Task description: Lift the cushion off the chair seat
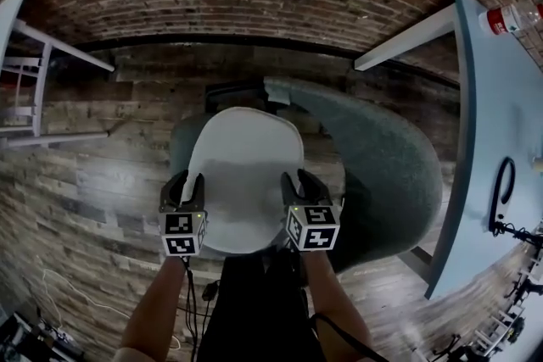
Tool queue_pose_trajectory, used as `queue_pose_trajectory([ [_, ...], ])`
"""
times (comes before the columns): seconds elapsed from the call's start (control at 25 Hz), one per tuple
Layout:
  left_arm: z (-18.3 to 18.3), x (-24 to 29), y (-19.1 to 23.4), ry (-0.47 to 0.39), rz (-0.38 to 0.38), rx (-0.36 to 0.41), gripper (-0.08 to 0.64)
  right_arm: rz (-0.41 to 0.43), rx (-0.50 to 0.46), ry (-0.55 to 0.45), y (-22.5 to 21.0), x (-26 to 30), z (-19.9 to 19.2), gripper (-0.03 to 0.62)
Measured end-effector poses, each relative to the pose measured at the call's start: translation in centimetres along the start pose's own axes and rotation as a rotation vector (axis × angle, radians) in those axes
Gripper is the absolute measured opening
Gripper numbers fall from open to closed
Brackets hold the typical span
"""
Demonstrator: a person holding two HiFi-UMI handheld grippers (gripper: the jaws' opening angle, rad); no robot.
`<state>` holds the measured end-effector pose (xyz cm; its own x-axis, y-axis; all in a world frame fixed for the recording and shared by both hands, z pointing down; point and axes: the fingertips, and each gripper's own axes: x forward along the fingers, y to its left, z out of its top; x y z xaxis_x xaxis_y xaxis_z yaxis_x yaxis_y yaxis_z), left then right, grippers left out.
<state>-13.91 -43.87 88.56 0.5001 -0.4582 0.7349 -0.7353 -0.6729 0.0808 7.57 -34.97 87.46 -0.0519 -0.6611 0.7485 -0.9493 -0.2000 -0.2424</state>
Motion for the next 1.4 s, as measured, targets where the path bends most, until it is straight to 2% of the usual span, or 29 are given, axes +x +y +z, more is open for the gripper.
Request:
queue_pose_trajectory([
  [0.08, -0.8, 0.2, 0.4, 0.016, 0.011, -0.004, 0.116, -0.005, -0.007, 0.015, -0.2, 0.2, -0.5, 0.154],
  [0.28, -2.7, 1.1, 0.8, 0.062, -0.011, -0.064, 0.234, 0.005, 0.057, 0.044, -0.6, 1.1, -1.8, 0.260],
  [0.44, -4.3, 1.8, 0.9, 0.106, -0.032, -0.107, 0.328, -0.018, 0.113, 0.088, -1.2, 2.1, -4.0, 0.344],
  [0.56, -4.9, 2.2, 0.5, 0.120, -0.044, -0.113, 0.339, -0.024, 0.151, 0.139, -1.4, 2.9, -6.0, 0.403],
  [0.8, -5.3, 2.3, 0.4, 0.134, -0.046, -0.128, 0.339, -0.038, 0.155, 0.214, -1.6, 3.5, -8.4, 0.411],
  [1.04, -5.9, 2.5, 0.4, 0.132, -0.038, -0.176, 0.337, -0.011, 0.185, 0.209, -0.4, 3.9, -8.7, 0.410],
  [1.2, -6.0, 2.5, 0.1, 0.134, -0.042, -0.153, 0.336, -0.015, 0.205, 0.204, -0.5, 4.1, -8.8, 0.410],
  [1.4, -6.5, 2.2, -0.6, 0.161, -0.056, -0.162, 0.316, 0.002, 0.219, 0.170, 0.1, 4.2, -8.1, 0.408],
])
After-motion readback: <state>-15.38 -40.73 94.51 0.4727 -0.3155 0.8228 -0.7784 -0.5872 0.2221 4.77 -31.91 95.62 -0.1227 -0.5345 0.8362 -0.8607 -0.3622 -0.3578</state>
